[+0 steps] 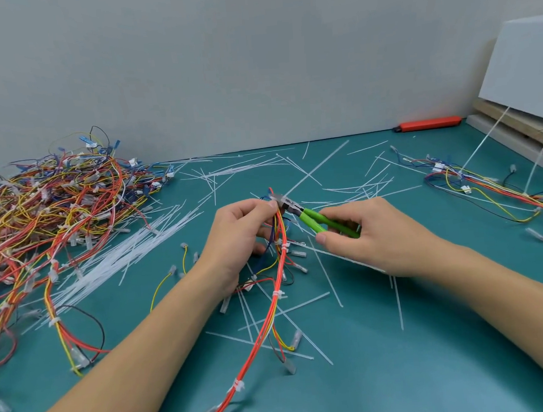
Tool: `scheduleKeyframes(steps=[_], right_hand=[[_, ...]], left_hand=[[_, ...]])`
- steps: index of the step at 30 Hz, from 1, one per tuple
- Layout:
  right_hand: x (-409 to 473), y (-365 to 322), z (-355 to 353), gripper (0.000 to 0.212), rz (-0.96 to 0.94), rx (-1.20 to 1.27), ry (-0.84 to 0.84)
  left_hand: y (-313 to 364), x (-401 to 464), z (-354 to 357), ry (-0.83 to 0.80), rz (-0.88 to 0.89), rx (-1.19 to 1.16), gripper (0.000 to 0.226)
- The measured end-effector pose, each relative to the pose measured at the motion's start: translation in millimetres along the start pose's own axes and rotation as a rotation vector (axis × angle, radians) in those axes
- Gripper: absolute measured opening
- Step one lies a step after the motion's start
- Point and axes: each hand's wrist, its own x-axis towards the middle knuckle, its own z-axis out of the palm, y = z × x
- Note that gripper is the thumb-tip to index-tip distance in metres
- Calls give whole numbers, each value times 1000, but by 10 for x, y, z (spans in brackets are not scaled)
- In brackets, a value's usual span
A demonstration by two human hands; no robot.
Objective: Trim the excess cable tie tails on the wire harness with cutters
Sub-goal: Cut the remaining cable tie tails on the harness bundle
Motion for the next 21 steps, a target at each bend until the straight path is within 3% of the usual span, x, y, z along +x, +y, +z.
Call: scheduleKeyframes(steps=[7,12,17,21], right_hand=[[-8,7,38,38,24,13,87],[-16,64,64,62,30,9,65],[5,20,34,32,-7,25,29],[8,-4,-29,34,-48,4,59]], left_hand=[[20,-18,18,2,5,-14,20],[14,-20,21,-7,-3,-4,20],[12,-13,23,13,4,-2,19],[29,-18,20,19,7,-15,21]])
